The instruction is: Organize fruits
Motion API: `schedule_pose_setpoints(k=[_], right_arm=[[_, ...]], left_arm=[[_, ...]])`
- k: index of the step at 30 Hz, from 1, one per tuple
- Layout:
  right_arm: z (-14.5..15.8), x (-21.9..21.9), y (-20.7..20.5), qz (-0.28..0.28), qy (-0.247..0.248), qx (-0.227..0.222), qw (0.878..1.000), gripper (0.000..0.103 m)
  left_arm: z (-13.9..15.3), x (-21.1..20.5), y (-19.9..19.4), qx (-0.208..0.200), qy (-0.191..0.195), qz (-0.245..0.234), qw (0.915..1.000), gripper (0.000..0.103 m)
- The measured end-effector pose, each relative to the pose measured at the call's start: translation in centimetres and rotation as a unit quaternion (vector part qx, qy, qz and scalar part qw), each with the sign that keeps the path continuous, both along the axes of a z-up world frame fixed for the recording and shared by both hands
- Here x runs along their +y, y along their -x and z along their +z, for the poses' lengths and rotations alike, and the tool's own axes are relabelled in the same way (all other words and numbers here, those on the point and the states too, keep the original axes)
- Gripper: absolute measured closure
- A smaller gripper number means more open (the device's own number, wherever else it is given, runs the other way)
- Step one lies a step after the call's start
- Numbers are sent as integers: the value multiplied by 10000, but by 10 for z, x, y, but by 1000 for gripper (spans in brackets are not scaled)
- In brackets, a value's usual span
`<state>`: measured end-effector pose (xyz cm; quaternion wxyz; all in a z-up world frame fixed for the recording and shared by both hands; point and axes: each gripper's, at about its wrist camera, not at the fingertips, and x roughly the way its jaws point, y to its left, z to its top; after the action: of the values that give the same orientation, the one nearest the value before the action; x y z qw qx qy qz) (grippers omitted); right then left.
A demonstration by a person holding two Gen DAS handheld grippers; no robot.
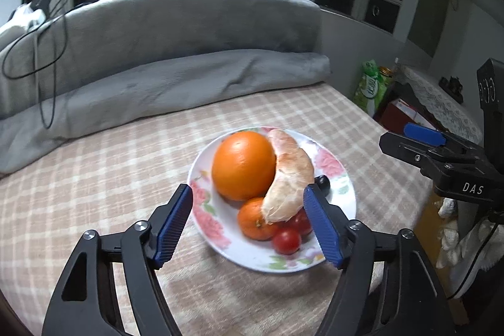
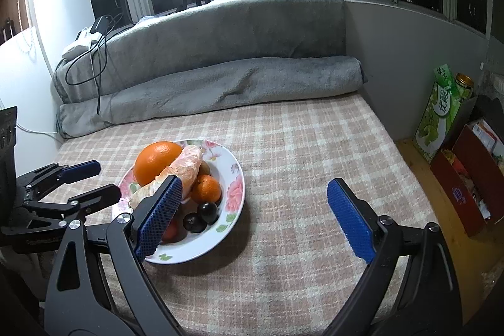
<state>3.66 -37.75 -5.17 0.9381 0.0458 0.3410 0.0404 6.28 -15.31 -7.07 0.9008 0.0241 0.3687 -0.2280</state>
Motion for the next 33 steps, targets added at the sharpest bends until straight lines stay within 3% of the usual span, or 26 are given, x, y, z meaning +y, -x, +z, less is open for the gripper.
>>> schedule_pose_setpoints(k=[17,19,33], right_arm=[[7,22,2,148,283,-230,9992,8],[8,23,3,135,280,-269,9992,8],[14,25,12,21,315,-415,9986,8]], left_arm=[[6,14,27,-201,-61,333,9992,29],[7,13,31,-241,-92,370,9990,21],[19,18,51,-467,-187,598,9969,20]])
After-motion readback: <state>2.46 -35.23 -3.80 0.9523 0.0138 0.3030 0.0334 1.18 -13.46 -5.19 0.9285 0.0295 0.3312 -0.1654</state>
